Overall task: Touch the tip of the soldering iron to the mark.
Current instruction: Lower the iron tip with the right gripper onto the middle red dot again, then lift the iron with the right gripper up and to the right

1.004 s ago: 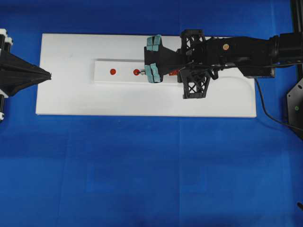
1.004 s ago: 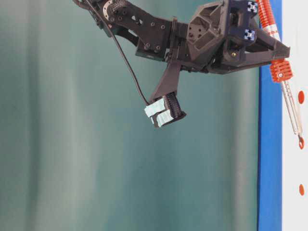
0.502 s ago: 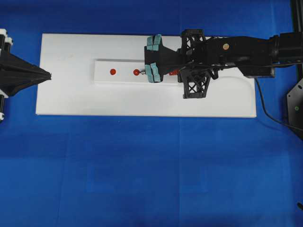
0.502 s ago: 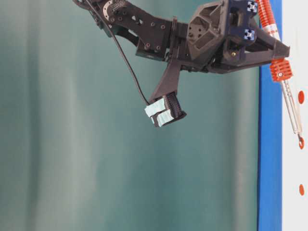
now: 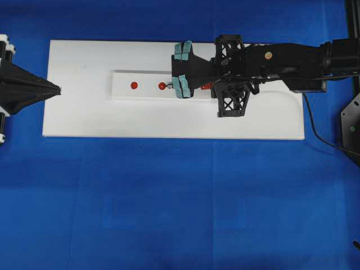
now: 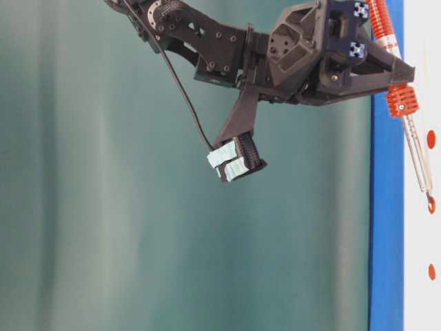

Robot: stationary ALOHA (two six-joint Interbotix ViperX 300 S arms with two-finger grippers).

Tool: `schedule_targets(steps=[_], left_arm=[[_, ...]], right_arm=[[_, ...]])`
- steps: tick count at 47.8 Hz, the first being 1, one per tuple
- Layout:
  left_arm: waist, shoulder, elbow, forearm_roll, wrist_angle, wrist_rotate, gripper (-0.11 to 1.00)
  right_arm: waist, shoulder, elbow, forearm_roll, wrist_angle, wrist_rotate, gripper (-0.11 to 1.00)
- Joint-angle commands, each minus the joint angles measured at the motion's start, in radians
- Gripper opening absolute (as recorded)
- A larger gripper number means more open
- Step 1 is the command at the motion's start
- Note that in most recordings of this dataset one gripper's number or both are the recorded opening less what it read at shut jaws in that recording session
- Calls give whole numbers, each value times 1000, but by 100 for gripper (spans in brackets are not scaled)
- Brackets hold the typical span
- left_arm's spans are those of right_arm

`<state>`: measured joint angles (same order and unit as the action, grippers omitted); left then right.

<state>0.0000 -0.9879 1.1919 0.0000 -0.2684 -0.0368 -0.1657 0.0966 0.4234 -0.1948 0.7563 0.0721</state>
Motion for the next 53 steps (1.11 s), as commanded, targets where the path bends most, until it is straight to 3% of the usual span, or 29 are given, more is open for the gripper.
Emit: schedule_targets(steps=[1,14,27,39,53], left_arm=[[2,5,-11,2,-11,-2,0],[2,5,-9,2,-11,-3,0],[2,6,-9,2,-6,-3,0],[2,6,-9,2,-8,-3,0],[2,6,-9,2,-11,-3,0]], right_arm=[[-3,-15,-12,2,-5,0,6],[-2,-52,-31,2,11,0,6],[-3,-172,-71,-8,98,0,6],[-2,-276,-158,-44,213,-5,6],[-3,-291,-199,-75,275,-5,6]])
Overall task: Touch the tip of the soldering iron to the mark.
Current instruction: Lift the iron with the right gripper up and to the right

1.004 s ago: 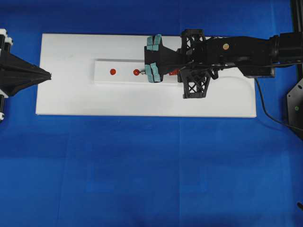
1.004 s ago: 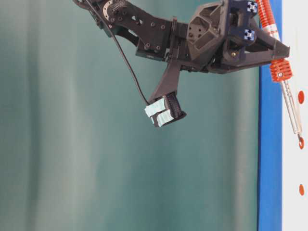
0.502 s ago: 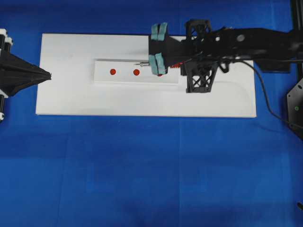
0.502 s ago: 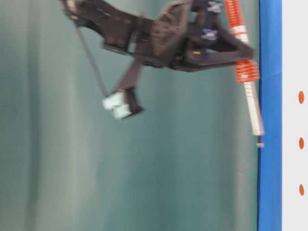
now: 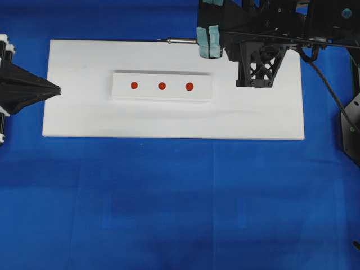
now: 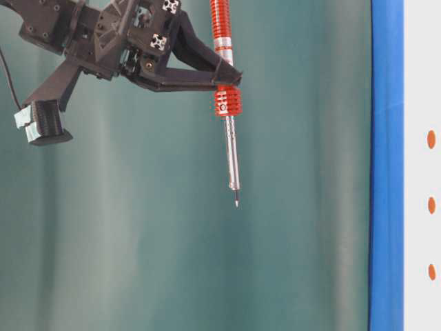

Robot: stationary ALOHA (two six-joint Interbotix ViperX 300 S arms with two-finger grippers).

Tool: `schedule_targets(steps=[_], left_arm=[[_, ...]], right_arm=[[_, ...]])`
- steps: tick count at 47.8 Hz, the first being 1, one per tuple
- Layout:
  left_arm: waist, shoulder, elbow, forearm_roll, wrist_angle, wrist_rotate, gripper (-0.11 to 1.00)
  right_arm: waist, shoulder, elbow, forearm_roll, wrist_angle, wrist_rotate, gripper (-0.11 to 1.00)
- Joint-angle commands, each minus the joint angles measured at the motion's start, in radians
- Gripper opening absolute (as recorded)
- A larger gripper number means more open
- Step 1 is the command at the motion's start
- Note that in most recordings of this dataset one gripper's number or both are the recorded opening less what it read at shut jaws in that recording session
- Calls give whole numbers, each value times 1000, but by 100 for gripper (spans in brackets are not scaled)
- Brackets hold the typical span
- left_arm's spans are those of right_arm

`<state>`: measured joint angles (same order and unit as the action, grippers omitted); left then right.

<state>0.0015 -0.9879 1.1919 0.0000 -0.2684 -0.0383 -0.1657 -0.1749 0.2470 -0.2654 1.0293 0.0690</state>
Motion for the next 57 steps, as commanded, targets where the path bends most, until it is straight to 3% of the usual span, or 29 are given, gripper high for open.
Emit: schedule_targets(steps=[1,11,35,57], left_arm=[[0,6,-11,2,-11,-2,0],[2,5,-9,2,-11,-2,0],[2,2,-9,2,-6,-2,0],[0,2,-11,2,-6,-2,0]], right_arm=[[-3,-21,-21,-5,2,-2,6],[-2,-37,-2,-5,3,2,6],[-2,-284,244,2,2,64,6],[15,-181,256,3,-9,63,6]])
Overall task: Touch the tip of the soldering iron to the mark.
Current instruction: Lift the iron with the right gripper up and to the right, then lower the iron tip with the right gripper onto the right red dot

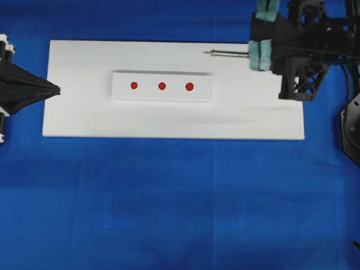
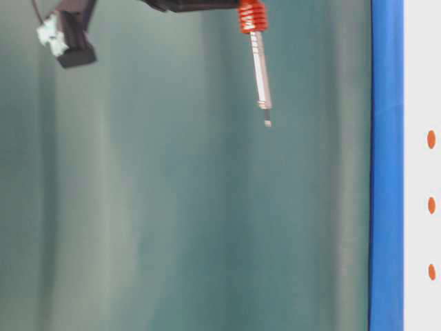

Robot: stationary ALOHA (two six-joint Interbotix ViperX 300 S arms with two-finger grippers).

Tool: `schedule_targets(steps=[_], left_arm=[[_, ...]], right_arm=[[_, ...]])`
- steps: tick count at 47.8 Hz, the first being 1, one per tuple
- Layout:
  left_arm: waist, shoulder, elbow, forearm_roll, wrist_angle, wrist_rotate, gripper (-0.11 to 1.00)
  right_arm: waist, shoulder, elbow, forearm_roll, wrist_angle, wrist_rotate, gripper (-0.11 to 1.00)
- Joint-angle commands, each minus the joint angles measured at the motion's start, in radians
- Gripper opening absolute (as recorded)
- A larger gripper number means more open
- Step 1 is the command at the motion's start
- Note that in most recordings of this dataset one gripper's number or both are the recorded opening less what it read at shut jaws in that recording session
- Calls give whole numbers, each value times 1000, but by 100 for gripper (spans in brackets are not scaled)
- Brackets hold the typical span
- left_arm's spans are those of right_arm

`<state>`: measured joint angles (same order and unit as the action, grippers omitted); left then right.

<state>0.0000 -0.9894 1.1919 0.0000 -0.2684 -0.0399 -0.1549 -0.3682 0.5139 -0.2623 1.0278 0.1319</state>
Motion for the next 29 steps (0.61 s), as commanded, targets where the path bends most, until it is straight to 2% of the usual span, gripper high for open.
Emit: schedule_targets(steps=[1,12,29], left_arm=[[2,3,-9,2,-6,0,0],[2,3,-9,2,-6,0,0],[2,3,-9,2,-6,2,0]], right_arm=[[6,26,-8,0,-8,0,6],[6,94,-2,6,-25,0,6],[6,186,49,26,-153,2,6]])
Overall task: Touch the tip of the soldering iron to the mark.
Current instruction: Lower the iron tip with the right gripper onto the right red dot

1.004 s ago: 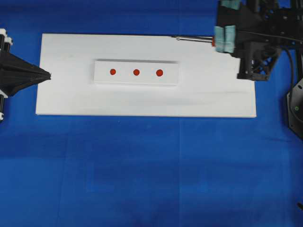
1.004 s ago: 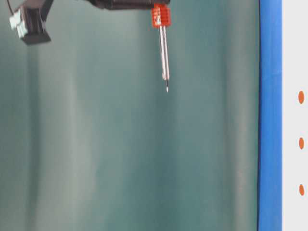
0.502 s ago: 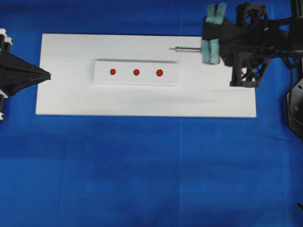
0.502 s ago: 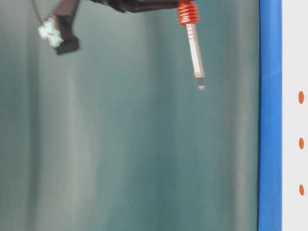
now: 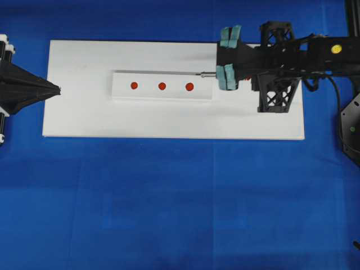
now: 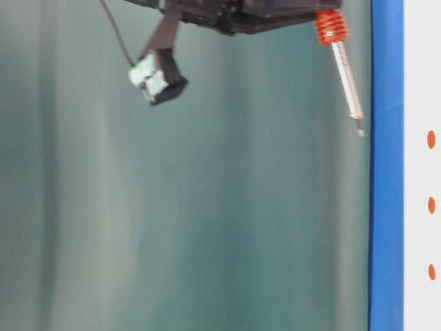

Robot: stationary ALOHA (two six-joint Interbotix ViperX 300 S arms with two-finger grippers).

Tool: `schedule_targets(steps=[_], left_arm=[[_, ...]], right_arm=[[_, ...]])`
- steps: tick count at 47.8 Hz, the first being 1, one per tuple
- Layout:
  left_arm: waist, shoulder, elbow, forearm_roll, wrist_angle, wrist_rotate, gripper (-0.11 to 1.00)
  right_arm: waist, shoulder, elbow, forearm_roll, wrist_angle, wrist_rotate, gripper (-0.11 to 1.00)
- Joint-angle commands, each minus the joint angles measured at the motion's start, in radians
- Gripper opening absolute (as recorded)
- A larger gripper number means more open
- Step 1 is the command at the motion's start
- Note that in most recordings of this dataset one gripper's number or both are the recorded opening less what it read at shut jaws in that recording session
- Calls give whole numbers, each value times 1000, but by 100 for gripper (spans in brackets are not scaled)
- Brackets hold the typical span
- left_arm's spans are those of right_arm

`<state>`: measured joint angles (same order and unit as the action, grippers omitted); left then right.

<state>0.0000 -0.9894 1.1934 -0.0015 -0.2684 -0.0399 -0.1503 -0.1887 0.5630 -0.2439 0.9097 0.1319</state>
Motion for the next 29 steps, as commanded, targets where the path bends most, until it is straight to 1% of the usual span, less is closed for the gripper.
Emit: schedule_targets(steps=[1,7,16,29], left_arm=[[2,3,-11,3,-6,2,0],[2,3,-11,3,-6,2,0],[2,3,-12,3,-6,2,0],[2,2,-11,3,-6,0,0]], right_arm=[[2,12,3,8,-43,2,6],[2,46,17,9,-87,2,6],[2,94,26,12,-124,2,6],[-8,123,38,11,-135,2,6]])
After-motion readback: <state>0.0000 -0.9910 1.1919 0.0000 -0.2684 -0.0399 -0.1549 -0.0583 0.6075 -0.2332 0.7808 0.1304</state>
